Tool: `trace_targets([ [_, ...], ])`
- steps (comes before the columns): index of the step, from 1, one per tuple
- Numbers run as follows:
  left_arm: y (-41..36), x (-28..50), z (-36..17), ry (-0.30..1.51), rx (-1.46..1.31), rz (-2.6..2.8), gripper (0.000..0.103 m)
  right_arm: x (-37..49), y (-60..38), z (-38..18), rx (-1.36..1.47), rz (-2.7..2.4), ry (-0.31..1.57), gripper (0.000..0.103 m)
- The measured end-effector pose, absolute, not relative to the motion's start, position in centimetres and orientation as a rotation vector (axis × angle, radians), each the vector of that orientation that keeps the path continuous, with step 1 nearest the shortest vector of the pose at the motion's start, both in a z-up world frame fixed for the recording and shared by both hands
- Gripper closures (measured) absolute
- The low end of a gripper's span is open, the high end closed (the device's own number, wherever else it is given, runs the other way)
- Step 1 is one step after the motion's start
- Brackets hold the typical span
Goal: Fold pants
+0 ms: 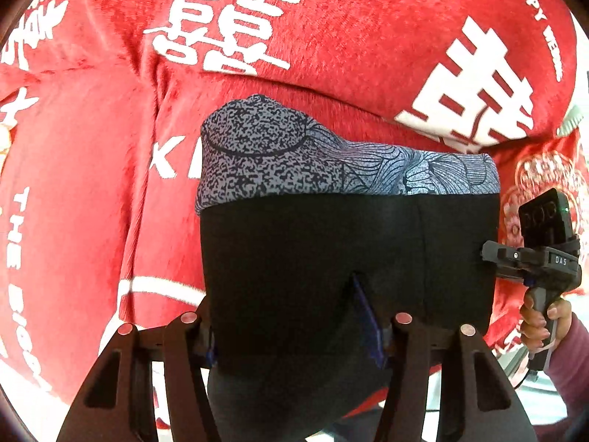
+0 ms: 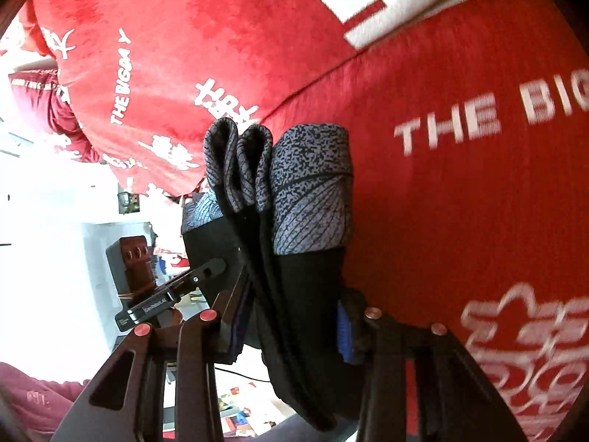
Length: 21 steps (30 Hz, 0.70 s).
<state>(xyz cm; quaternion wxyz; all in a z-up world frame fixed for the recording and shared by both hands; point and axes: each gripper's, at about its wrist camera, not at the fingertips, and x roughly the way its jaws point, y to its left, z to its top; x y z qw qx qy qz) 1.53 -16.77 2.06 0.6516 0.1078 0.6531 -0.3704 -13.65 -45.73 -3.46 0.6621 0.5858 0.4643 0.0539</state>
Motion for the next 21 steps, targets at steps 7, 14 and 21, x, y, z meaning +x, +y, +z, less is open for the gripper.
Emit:
trace_targets([
  [7,-13.7,-0.1,2.7,1.492,0.290,-0.839,0.044,-15.9,-41.7,-3.9,1.402,0.131,1.024,0.061],
  [14,-10.8,0.0,2.6,1.494,0.280,-0.854,0.044,-16.3,-39.2,-3.3,1.403,0.098,1.010,0.061],
  [21,-10.0,0.5,0.8,1.482,0.289,-0.882,0.043,-17.1,-37.7,-3.7,1.388,0.044,1.004,0.061],
])
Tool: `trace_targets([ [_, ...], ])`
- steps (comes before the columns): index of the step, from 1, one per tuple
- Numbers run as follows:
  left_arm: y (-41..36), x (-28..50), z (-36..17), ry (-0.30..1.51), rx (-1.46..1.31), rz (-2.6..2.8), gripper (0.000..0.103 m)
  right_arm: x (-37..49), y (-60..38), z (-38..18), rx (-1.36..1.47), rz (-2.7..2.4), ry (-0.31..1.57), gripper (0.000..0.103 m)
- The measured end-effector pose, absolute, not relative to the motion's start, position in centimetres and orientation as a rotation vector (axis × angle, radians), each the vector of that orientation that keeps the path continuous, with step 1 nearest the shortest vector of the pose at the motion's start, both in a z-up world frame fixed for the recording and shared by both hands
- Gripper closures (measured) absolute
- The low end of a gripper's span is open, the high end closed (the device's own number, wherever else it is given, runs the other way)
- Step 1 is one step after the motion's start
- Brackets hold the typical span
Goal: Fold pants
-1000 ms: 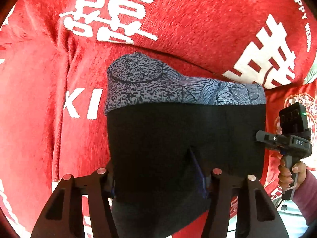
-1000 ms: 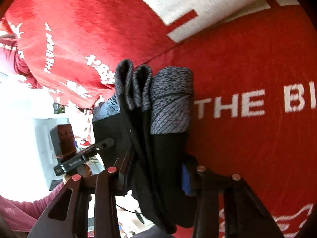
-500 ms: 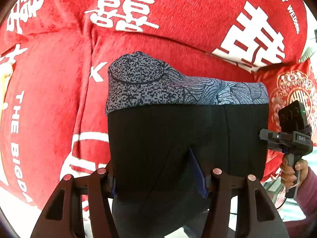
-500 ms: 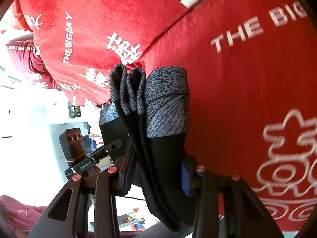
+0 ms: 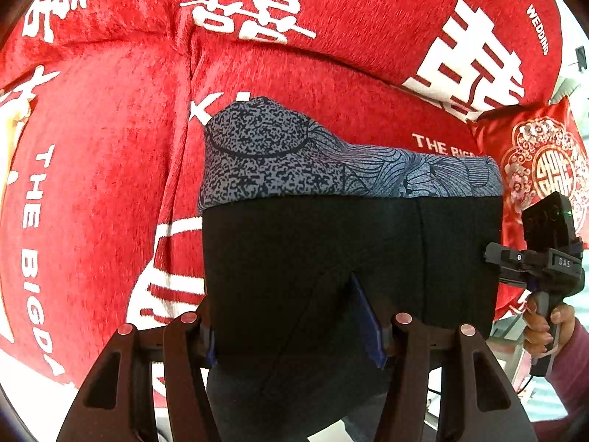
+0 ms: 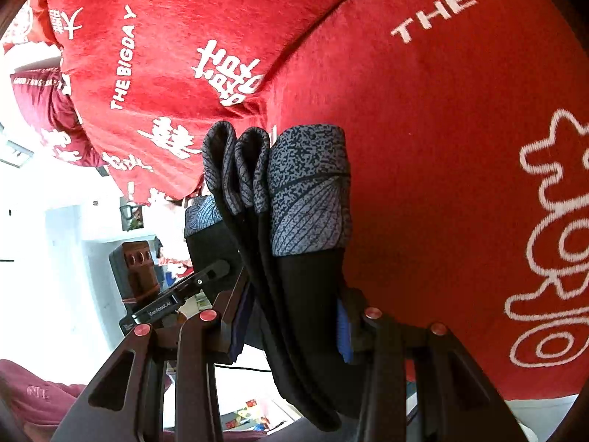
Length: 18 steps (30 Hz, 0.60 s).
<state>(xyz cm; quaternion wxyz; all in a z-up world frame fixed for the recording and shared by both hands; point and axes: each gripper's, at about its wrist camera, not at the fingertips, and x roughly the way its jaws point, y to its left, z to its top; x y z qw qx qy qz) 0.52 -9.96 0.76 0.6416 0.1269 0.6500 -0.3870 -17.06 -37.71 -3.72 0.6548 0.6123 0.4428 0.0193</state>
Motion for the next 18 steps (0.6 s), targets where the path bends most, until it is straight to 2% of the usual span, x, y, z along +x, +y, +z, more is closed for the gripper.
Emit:
trace_targets([
  [3,-10.2,0.6,-1.3,1.488,0.307,-0.881,0.043,-17.2,-37.5,-5.1,1.377,0.002,1.017,0.061],
  [5,-10.1,0.8,-2.8,1.481,0.318,-0.873,0.040,-17.1,-37.2,-6.1,1.356,-0.033,1.044,0.059],
  [8,-9.6,1.3,-3.2,1.437,0.317,-0.866,0.023,-17.1,-37.5,-7.2,1.351,-0.071,1.034,0.055],
  [10,-9.5,1.5,-3.5,1.403,0.358,-0.856,0.006,-17.1,-37.4,-7.5,1.326,-0.087,1.046,0.049],
  [11,-9.4,1.5,-3.6,1.384,0.383,-0.848,0.002,-17.1,-37.4,-7.5,1.313,-0.094,1.052,0.048],
  [18,-9.3,1.8,-3.5,1.372,0.437,-0.835,0.000,-17.1,-36.7,-6.3,1.217,-0.210,1.105,0.039],
])
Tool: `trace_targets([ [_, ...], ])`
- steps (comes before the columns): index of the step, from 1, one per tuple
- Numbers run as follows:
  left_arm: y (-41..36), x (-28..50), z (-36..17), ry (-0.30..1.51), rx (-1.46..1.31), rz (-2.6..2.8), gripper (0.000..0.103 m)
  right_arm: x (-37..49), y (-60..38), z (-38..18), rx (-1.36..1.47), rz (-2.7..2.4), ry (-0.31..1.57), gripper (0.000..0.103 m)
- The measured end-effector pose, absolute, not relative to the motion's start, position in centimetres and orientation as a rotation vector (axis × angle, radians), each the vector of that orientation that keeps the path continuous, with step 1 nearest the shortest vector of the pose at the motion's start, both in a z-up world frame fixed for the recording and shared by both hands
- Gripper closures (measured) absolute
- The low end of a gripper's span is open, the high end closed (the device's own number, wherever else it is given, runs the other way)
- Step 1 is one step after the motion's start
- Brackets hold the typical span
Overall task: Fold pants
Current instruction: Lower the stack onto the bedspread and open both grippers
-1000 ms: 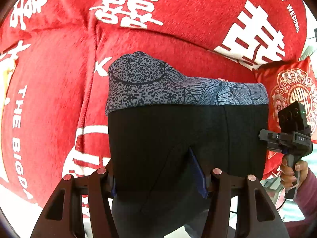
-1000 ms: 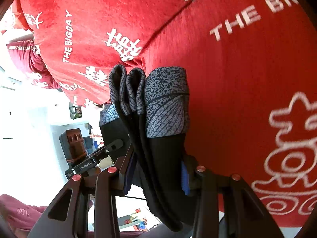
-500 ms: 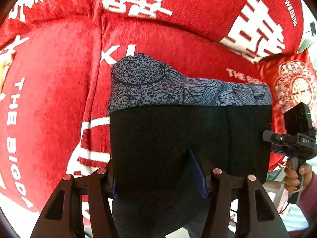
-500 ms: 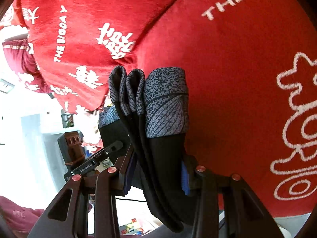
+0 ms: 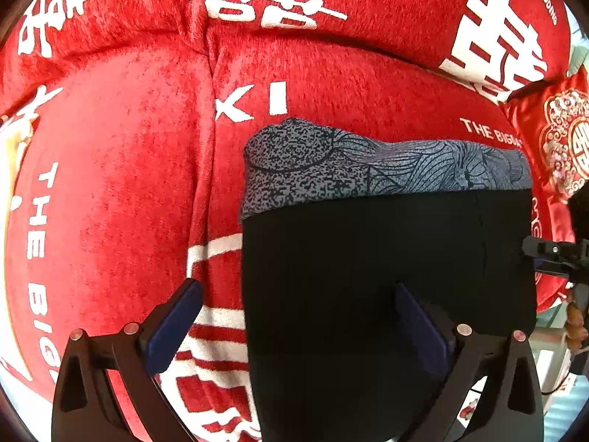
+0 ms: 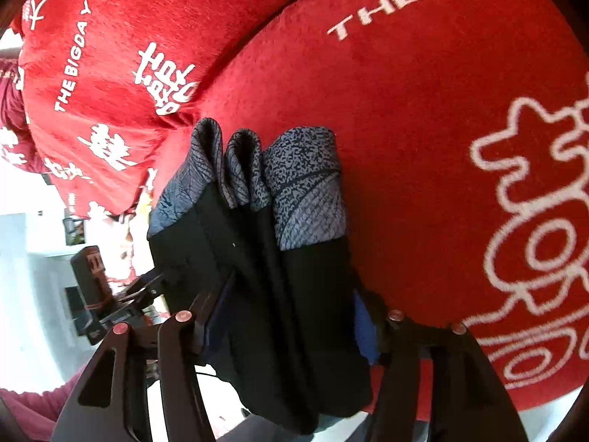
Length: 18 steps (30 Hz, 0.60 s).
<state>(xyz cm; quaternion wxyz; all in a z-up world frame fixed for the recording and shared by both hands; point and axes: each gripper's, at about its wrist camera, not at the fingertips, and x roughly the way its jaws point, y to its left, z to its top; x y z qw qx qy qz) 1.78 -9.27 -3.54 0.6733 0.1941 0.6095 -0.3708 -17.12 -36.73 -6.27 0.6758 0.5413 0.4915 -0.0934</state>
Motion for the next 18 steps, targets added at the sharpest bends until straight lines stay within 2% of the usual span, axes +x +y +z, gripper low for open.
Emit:
trace_targets([
  [4,-8.7,1.2,-2.3,1.343,0.490,-0.777,0.000,-18.1,-36.2,-4.9,1.164,-0.299,1.139,0.039],
  [10,-7.3,0.1,-1.3,1.333,0.523,-0.708,0.000,-19.3,-34.3,-2.7,1.050,-0.426,1.205,0.023],
  [18,-4.8,-0.3,-0.7,1.348,0.546,-0.601,0.000,-21.7,-32.7,-0.3,0.950,-0.634,1.238,0.017],
])
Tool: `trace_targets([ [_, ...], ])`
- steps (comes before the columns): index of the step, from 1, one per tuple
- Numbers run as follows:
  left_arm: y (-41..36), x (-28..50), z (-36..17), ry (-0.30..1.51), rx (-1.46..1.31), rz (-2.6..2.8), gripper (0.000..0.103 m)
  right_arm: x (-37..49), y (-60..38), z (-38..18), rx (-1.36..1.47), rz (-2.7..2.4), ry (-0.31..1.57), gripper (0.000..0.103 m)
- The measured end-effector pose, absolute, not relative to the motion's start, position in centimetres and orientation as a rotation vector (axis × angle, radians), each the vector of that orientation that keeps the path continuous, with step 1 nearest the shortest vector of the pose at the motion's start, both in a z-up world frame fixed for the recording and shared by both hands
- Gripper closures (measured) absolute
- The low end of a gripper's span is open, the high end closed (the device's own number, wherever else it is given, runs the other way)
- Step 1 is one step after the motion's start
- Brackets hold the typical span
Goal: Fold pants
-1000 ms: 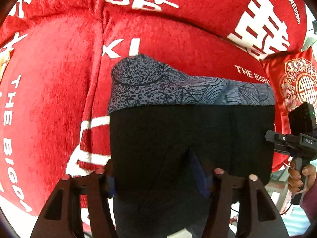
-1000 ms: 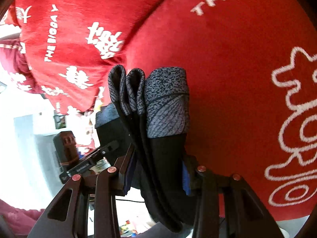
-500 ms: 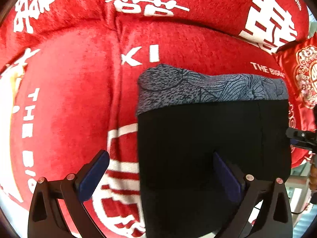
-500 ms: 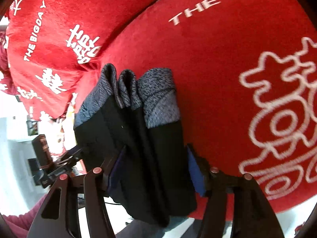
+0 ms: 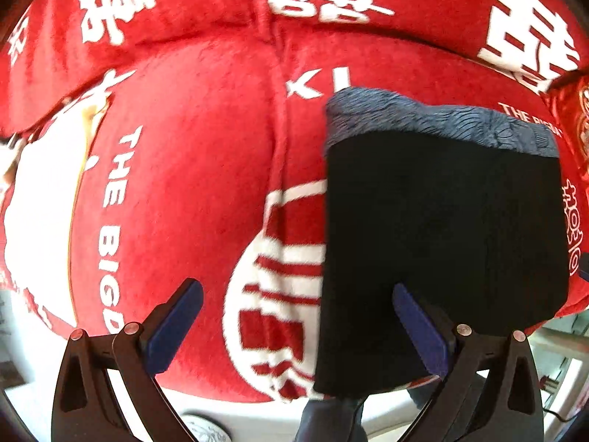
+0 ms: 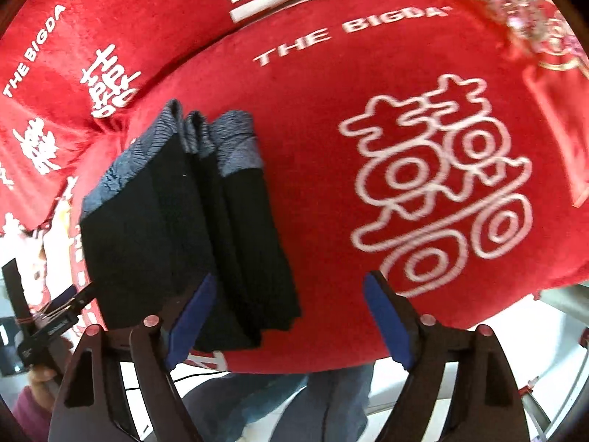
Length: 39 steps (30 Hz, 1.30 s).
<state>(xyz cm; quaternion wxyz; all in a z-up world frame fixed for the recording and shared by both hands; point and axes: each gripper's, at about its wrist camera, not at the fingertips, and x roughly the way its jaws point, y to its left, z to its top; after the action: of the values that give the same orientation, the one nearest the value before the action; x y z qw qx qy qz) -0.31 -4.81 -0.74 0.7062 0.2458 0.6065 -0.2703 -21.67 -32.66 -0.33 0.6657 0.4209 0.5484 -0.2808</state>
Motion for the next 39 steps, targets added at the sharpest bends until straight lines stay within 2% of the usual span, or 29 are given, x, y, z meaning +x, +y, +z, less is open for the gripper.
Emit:
trace_targets([
  [16,1.7,-1.4,6.2,1.384,0.516,-0.561,0.000,-25.0,-29.0,6.6,0.946,-0.757,1.260,0.016],
  [24,0.1,-2.7,10.1,1.305,0.510,-0.601,0.000,-22.2,-26.9,9.9,0.900,-0.677,1.257,0.016],
  [39,-4.4,-8.9,13.1,1.320,0.502,-0.607,0.000,-19.4,-25.5,13.6,0.778,-0.522,1.318,0.016],
])
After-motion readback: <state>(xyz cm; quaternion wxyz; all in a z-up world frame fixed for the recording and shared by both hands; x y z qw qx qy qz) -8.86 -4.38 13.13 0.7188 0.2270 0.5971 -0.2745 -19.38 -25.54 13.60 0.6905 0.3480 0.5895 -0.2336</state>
